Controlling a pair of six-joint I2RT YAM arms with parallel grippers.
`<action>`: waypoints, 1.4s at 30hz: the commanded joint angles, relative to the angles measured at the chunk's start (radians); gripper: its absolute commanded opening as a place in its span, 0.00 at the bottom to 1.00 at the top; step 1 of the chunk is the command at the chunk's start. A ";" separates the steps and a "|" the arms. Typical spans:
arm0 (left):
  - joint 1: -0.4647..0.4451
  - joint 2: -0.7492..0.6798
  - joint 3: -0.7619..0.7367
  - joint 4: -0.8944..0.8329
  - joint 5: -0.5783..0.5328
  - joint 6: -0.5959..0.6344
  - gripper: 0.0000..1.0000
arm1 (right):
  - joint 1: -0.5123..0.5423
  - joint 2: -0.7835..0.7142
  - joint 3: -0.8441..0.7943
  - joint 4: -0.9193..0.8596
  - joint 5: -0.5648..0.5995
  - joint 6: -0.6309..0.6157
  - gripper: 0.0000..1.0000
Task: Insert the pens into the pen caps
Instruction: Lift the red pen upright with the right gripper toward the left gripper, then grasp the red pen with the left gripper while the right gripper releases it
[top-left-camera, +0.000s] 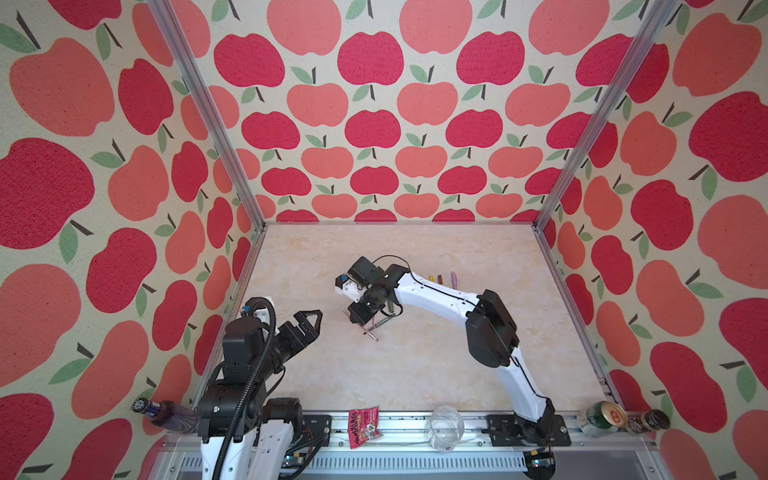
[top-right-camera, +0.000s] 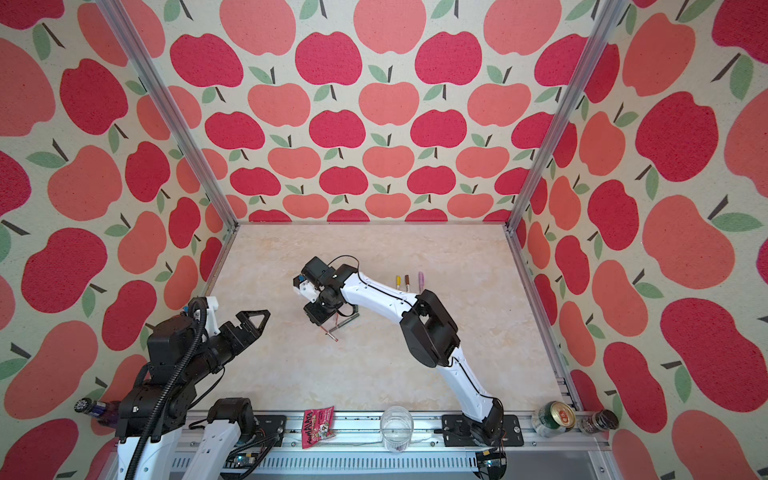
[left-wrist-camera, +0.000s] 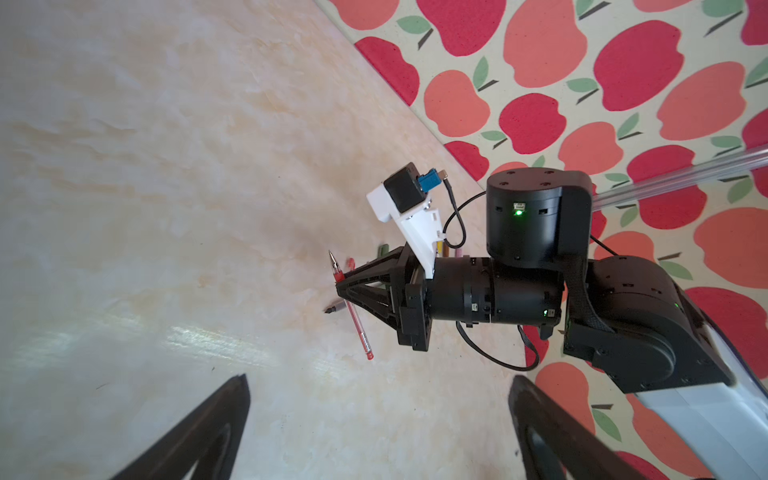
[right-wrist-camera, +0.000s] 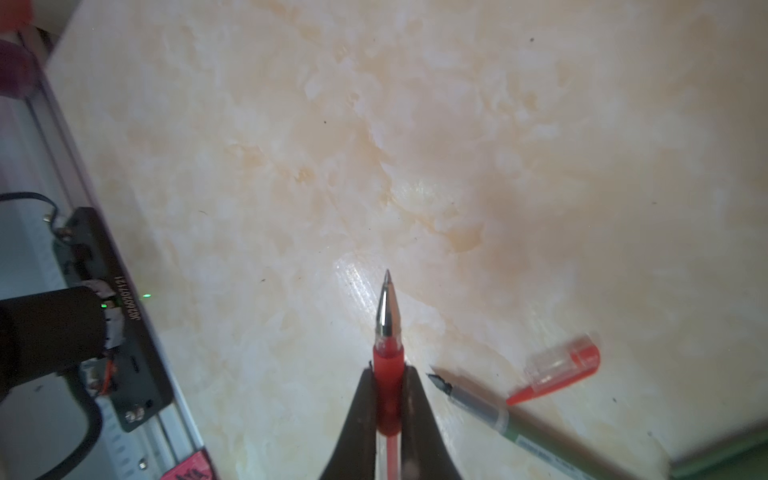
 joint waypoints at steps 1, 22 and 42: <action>-0.011 0.001 -0.049 0.196 0.165 -0.006 0.99 | -0.074 -0.180 -0.144 0.277 -0.154 0.245 0.04; -0.120 0.209 -0.168 0.705 0.500 -0.035 0.87 | -0.177 -0.428 -0.420 0.840 -0.473 0.643 0.03; -0.163 0.344 -0.164 0.901 0.492 -0.127 0.62 | -0.140 -0.440 -0.477 1.003 -0.525 0.689 0.03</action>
